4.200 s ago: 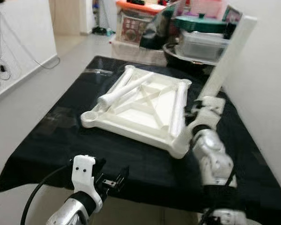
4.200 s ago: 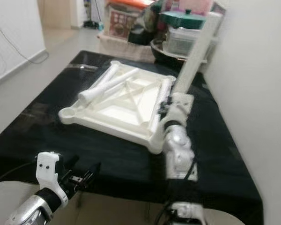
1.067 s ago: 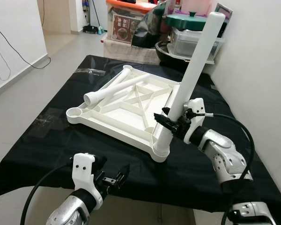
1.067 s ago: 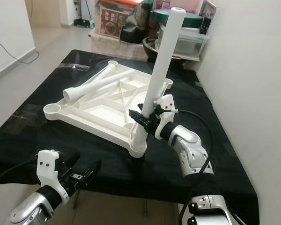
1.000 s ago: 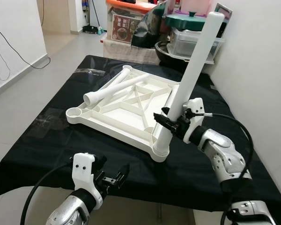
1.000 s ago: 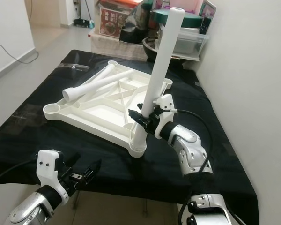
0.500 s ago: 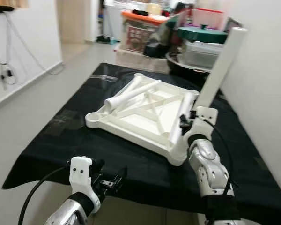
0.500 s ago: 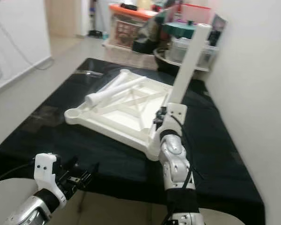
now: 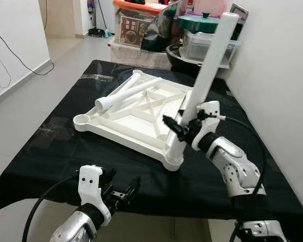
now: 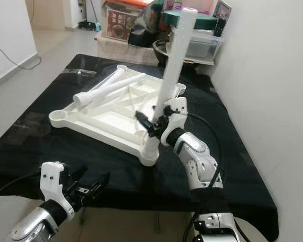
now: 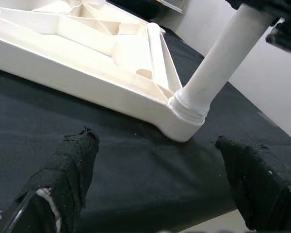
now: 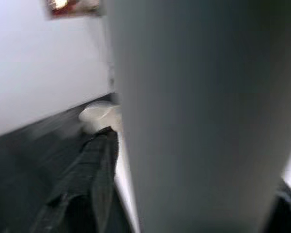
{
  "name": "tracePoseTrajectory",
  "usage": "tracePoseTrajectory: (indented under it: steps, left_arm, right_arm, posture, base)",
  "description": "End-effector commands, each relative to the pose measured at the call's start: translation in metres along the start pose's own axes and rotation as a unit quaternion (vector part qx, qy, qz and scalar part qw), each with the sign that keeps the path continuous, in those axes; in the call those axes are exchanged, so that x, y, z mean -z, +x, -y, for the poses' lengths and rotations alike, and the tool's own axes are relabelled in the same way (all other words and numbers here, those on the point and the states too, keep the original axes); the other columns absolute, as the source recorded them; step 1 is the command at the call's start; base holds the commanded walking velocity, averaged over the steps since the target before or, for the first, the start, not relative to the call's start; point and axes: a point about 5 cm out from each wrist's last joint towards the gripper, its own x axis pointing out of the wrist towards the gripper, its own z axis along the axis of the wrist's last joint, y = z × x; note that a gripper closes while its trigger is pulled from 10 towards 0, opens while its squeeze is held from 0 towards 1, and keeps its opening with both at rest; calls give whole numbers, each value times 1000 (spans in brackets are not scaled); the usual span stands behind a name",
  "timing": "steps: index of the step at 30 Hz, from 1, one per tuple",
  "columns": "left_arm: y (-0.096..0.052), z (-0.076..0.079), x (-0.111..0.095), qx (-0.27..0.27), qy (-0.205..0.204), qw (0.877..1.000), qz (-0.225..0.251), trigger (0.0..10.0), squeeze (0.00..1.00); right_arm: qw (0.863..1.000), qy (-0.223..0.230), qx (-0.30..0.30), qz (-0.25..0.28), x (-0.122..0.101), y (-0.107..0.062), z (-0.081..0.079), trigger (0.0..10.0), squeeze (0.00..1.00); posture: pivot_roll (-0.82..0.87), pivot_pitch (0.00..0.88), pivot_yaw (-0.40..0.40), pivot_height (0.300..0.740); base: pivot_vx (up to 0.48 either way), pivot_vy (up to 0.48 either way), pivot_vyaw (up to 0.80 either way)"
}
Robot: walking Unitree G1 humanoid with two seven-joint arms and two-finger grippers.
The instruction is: Building children table
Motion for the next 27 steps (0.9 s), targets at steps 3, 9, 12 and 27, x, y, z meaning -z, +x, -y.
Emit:
tracePoseTrajectory:
  steps: [3,9,12,27]
  left_arm:
    - [1,2,4,3,-9,1000,-8,10000,0]
    - [-2,3,5,1,-13,1000,-10,10000,0]
    - [-2,4,5,2,-14,1000,-11,10000,0]
    - [1,5,7,8,-16,1000,-14,10000,0]
  right_arm:
    - [995,29,-50,-78,36,5,-13,0,0]
    - [949,76,284,-110,55,-1,41,0,0]
    - [877,102,456,-113,64,-27,60,0,0]
    - [968,58,244,-16,21,7,10,10000,0]
  posture:
    - [164,0,-181,740]
    - [162,0,-177,740]
    - [164,0,-173,740]
    - [146,0,-162,740]
  base:
    - [0,0,0]
    - [0,0,0]
    - [0,0,0]
    - [0,0,0]
